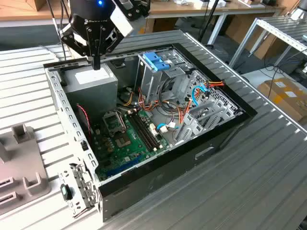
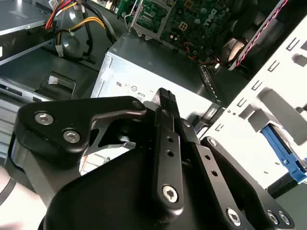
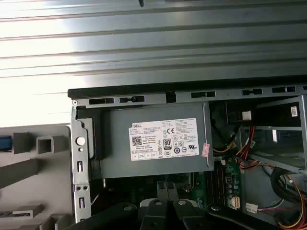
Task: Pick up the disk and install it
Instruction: 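Reach for the disk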
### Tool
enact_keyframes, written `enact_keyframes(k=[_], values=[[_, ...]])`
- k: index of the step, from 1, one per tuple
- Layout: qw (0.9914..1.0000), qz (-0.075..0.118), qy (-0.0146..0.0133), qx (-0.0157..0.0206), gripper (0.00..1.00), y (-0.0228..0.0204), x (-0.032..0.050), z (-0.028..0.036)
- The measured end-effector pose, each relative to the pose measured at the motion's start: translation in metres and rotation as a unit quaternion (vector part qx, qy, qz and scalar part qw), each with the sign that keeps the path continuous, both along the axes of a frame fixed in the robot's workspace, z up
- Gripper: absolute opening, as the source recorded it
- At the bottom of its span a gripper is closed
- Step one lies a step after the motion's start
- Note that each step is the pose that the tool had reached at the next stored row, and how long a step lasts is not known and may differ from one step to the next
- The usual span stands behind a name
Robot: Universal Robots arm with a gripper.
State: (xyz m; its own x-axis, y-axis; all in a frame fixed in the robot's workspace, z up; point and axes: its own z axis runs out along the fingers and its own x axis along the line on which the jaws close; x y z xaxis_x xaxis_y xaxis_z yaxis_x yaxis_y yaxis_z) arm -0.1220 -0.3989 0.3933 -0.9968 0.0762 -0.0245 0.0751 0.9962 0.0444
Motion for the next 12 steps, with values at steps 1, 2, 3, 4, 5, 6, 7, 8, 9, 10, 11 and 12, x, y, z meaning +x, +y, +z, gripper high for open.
enact_keyframes(k=[1,2,3,4,5,6,7,8,9,10,11,12], values=[[1.00000,0.000,0.0000,0.0000,0.11,0.0000,0.0000,0.0000],[1.00000,0.000,0.0000,0.0000,0.11,0.0000,0.0000,0.0000],[1.00000,0.000,0.0000,0.0000,0.11,0.0000,0.0000,0.0000],[1.00000,0.000,0.0000,-0.0001,0.11,0.0000,0.0000,0.0000],[1.00000,0.000,0.0000,0.0000,0.11,0.0000,0.0000,0.0000],[1.00000,0.000,0.0000,0.0000,0.11,0.0000,0.0000,0.0000],[1.00000,0.000,0.0000,0.0000,0.11,0.0000,-0.0002,0.0000],[1.00000,0.000,0.0000,0.0000,0.11,0.0000,-0.0004,0.0000],[1.00000,0.000,0.0000,0.0000,0.11,0.0000,-0.0009,0.0000],[1.00000,0.000,0.0000,0.0000,0.11,0.0000,-0.0012,0.0000],[1.00000,0.000,0.0000,0.0000,0.11,0.0000,-0.0018,0.0000],[1.00000,0.000,0.0000,0.0000,0.11,0.0000,-0.0023,0.0000]])
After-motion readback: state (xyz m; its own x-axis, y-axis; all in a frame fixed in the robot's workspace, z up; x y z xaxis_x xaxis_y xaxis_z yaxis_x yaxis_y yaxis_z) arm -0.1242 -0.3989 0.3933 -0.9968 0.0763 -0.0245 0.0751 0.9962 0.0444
